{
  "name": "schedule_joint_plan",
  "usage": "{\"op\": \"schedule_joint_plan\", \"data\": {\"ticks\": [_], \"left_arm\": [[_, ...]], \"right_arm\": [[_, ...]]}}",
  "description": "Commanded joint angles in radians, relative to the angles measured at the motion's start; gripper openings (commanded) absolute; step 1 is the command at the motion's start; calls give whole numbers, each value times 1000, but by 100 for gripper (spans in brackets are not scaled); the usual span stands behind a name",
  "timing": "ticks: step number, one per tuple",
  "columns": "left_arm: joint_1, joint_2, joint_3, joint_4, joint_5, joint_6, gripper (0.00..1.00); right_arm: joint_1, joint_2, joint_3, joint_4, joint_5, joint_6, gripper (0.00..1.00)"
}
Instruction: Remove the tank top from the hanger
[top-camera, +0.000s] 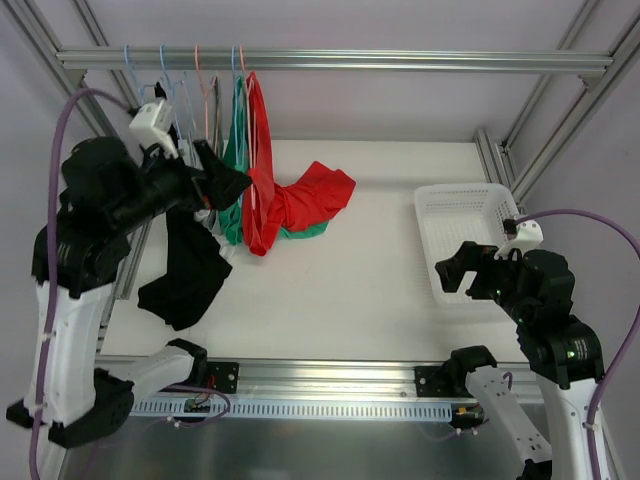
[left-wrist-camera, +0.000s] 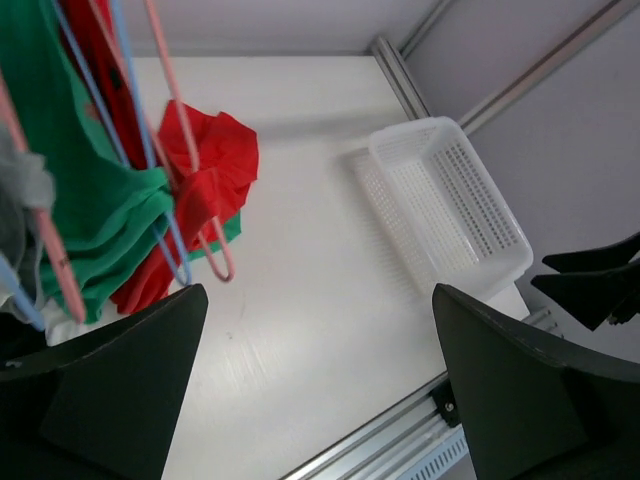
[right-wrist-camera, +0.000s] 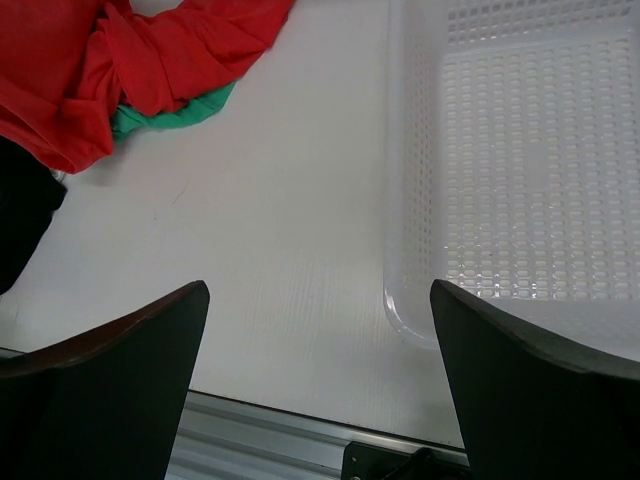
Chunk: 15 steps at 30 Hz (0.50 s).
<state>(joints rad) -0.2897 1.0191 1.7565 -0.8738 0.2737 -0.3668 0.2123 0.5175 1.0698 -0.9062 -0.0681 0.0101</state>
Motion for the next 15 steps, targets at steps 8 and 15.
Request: {"op": "schedule_joint_plan", "data": {"ticks": [8, 15], "left_arm": [[-355, 383, 291, 45, -699, 141, 76], [-355, 484, 291, 50, -866, 160, 62]], "right_arm": [[4, -30, -59, 46, -78, 28, 99], [4, -33, -74, 56, -105, 25, 99]]}}
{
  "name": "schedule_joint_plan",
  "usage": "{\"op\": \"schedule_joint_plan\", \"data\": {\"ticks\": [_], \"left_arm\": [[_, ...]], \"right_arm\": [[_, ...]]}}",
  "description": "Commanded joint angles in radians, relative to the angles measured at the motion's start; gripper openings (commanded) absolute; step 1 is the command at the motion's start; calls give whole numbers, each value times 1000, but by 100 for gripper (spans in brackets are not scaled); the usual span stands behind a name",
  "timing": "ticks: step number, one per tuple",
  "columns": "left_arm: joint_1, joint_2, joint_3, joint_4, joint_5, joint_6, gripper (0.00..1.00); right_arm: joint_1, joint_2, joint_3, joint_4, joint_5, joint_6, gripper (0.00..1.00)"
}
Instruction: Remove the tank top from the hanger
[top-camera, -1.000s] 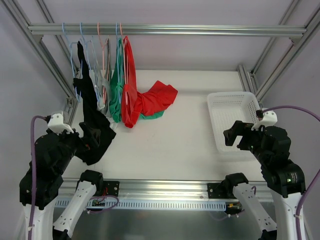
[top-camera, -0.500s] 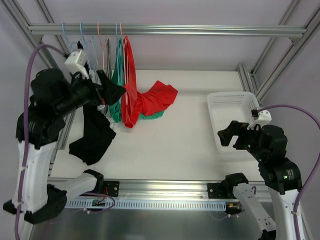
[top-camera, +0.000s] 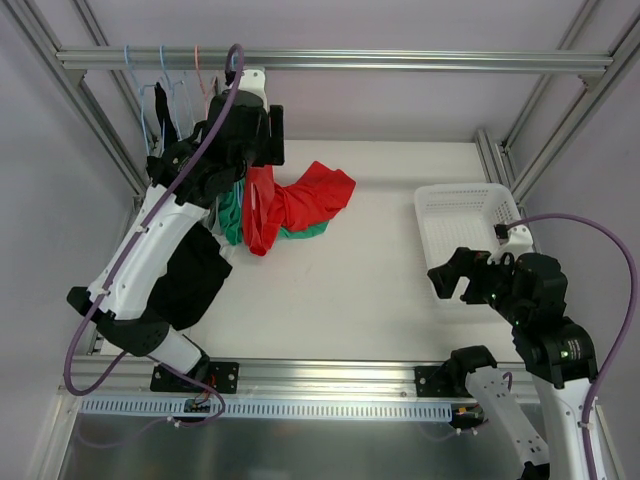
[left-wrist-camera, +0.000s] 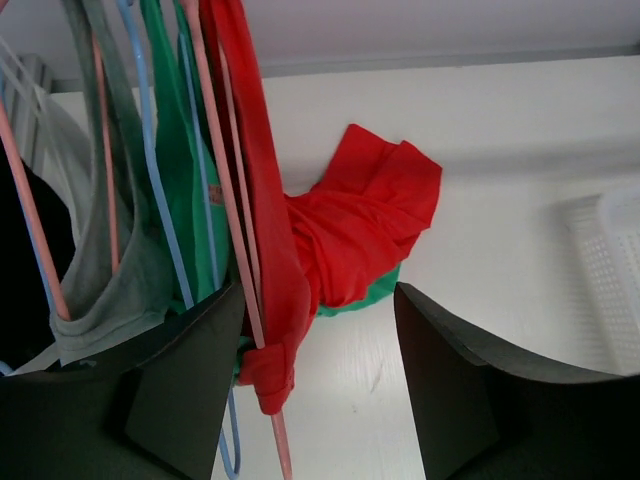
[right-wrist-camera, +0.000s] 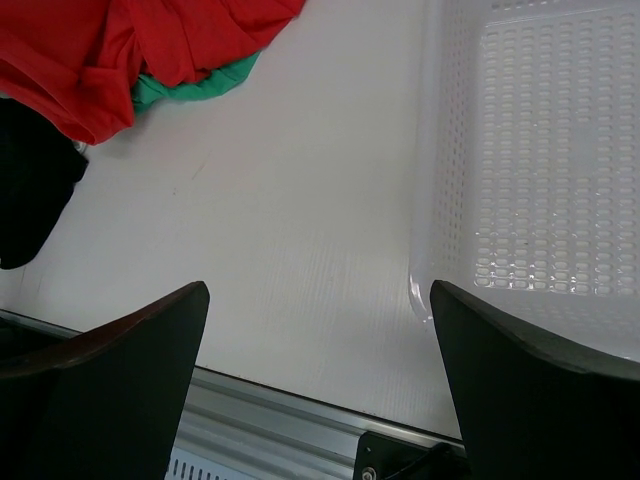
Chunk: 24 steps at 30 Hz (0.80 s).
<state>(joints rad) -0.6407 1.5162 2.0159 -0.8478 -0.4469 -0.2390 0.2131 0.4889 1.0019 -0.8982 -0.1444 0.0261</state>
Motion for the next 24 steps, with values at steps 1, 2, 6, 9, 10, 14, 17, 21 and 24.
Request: {"op": "schedule_joint_plan", "data": {"ticks": [1, 2, 6, 9, 10, 14, 17, 21, 24], "left_arm": [[-4, -8, 35, 24, -153, 40, 61], [-4, 2, 38, 24, -160, 43, 61], [-4, 30, 40, 29, -213, 59, 60], [-1, 61, 41, 30, -239, 66, 57], [1, 68, 44, 32, -228, 69, 57], [3, 117, 63, 35, -228, 67, 51], [12, 134, 67, 36, -236, 61, 48], [33, 148, 60, 36, -251, 53, 46], [50, 148, 46, 38, -231, 40, 41]], "right_arm": [[3, 0, -8, 51, -34, 9, 100], [3, 0, -9, 56, -35, 8, 100], [3, 10, -25, 70, -61, 9, 99], [3, 8, -36, 82, -69, 14, 100], [3, 10, -39, 82, -70, 14, 99], [3, 5, -36, 84, -73, 9, 100], [3, -1, -37, 84, -76, 6, 99], [3, -4, -42, 84, -83, 5, 100], [3, -6, -43, 84, -86, 3, 100]]}}
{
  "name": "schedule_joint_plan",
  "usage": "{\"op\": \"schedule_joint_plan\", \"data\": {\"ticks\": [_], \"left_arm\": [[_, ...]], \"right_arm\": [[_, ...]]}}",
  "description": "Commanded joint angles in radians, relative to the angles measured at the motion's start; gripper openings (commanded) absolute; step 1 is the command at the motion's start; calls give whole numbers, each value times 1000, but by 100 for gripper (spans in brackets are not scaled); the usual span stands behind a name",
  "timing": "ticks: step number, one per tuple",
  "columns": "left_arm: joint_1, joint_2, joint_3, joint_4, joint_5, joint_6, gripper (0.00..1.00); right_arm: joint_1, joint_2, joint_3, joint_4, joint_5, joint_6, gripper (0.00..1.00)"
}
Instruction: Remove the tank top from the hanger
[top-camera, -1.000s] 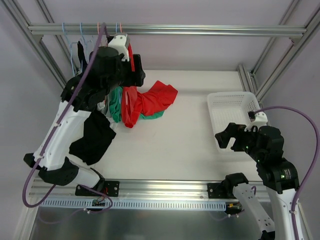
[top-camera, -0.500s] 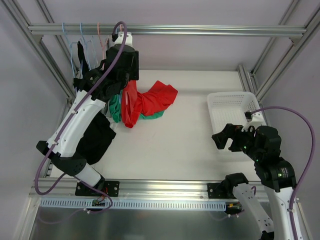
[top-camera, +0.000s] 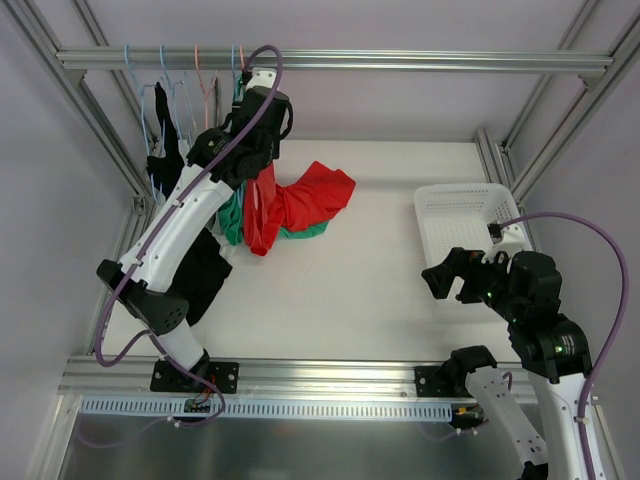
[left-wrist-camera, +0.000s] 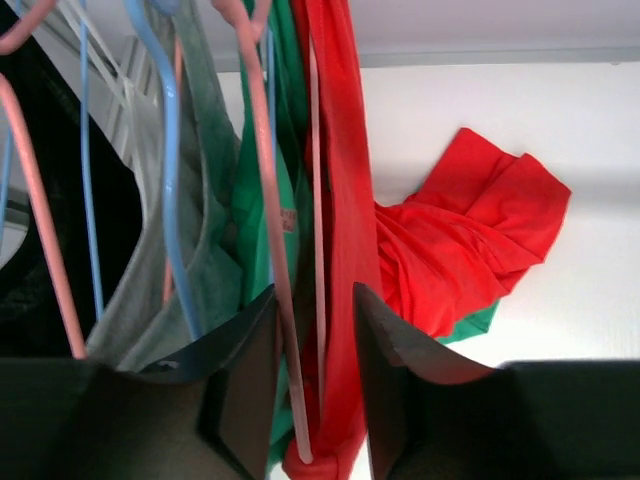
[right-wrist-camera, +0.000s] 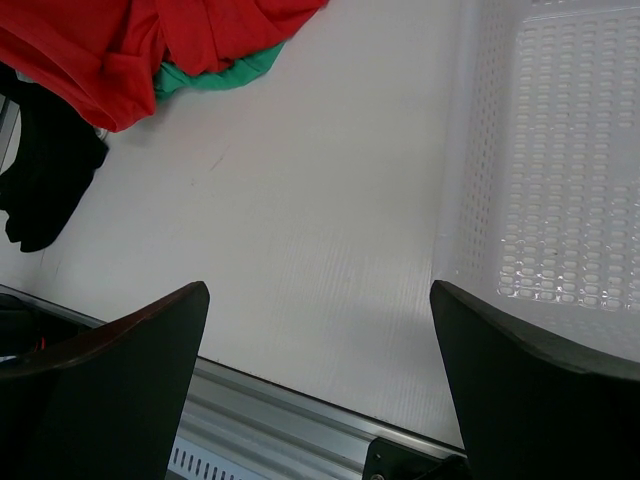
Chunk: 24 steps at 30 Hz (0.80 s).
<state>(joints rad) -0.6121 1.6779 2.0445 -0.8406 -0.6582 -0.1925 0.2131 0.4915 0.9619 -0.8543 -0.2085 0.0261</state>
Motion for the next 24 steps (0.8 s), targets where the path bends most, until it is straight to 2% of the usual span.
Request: {"op": "schedule_joint_plan", "data": {"ticks": [1, 4, 6, 11, 24], "left_arm": [[23, -15, 17, 31, -11, -10, 32], [25, -17, 28, 31, 28, -13, 19], [25, -21, 40, 29, 48, -12, 17], [25, -23, 72, 31, 75, 7, 0], [23, -60, 166, 43, 308, -58, 0]], "right_arm": [[2, -7, -5, 40, -22, 3, 99], [3, -2, -3, 40, -20, 3, 99], [3, 1, -2, 41, -23, 3, 100], [3, 7, -3, 49, -28, 6, 99], [3, 4, 0, 61, -42, 15, 99]]}}
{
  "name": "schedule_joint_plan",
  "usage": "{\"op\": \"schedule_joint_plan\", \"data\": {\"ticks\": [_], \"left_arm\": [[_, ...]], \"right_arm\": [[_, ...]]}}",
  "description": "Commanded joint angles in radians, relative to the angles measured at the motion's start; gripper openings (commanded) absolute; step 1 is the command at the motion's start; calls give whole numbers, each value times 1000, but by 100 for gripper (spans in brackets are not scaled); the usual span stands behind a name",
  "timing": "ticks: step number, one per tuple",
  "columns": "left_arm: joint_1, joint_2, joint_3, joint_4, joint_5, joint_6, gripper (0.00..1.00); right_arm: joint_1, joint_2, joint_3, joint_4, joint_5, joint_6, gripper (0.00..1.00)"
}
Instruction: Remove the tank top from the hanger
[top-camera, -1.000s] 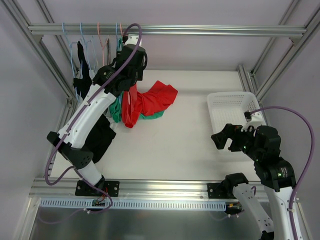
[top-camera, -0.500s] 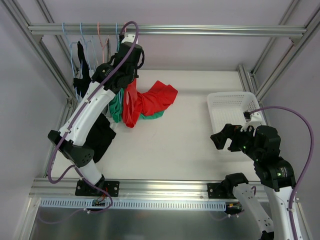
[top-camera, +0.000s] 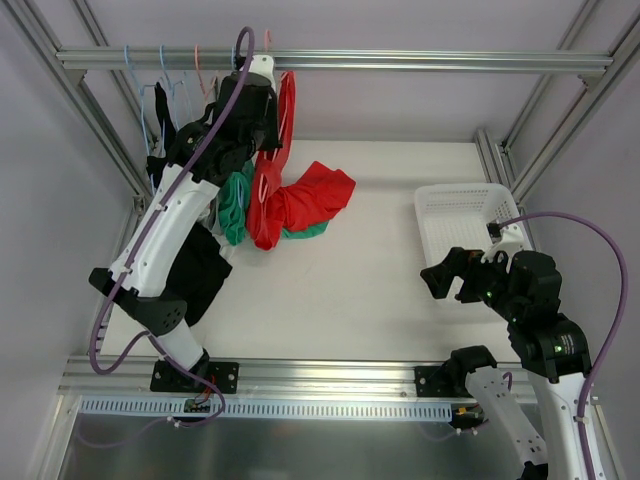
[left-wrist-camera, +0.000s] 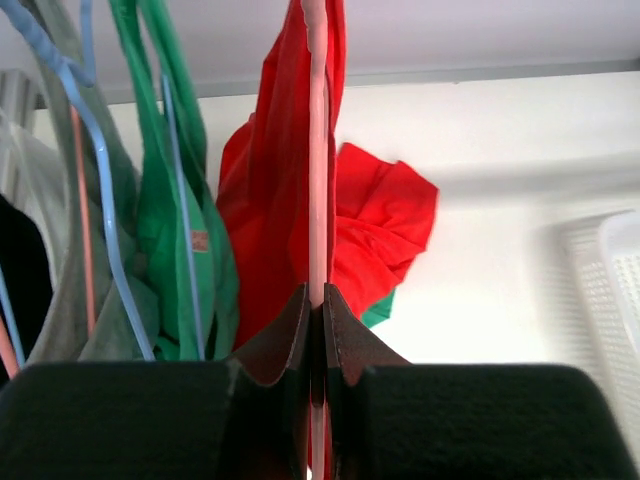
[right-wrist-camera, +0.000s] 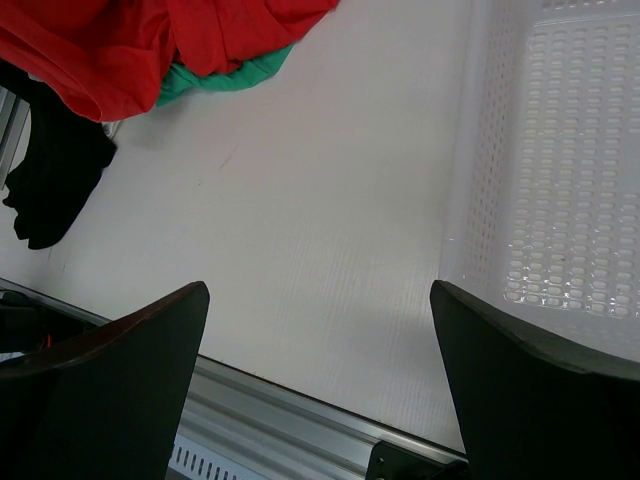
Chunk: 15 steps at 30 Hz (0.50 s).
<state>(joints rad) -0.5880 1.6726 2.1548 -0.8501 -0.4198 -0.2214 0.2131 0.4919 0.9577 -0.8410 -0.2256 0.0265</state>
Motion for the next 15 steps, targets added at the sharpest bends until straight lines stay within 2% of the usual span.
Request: {"op": "schedule_joint_plan", "data": {"ticks": [1, 7, 15], "left_arm": [[-1, -56, 60, 54, 73, -32, 0], [-7, -86, 53, 74, 131, -61, 0], [-42, -155, -35, 106, 202, -82, 0]], "right_arm": [[2, 1, 3, 48, -26, 16, 100], [3, -7, -2, 48, -21, 15, 100], [3, -12, -5, 49, -26, 13, 99]]}}
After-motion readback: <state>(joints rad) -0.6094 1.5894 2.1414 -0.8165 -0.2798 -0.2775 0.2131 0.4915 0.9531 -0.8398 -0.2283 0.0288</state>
